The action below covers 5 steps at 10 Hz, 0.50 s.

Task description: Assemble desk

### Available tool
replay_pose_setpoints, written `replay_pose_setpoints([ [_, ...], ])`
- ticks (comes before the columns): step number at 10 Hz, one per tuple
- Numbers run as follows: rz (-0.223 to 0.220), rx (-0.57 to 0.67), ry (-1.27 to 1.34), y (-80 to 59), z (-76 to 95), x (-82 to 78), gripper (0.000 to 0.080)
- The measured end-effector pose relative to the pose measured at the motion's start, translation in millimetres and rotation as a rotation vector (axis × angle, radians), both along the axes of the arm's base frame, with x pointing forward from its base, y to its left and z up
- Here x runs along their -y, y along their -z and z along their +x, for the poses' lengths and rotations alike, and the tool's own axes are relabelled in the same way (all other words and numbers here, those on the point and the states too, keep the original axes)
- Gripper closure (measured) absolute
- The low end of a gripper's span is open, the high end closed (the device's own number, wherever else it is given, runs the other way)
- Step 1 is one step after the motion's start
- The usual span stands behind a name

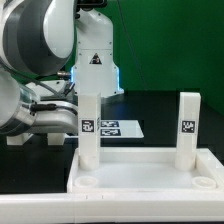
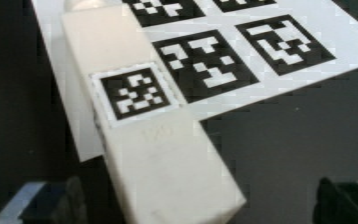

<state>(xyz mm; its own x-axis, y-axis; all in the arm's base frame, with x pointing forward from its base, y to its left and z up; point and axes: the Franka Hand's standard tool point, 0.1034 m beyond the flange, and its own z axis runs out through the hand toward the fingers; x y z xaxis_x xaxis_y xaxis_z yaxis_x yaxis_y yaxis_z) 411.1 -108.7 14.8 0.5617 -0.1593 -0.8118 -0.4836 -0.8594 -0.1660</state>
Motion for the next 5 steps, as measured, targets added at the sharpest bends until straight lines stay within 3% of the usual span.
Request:
replay_pose_setpoints([
  [5, 0.002, -0.011, -0.004, 4.4, -3.1, -2.4, 0.0166],
])
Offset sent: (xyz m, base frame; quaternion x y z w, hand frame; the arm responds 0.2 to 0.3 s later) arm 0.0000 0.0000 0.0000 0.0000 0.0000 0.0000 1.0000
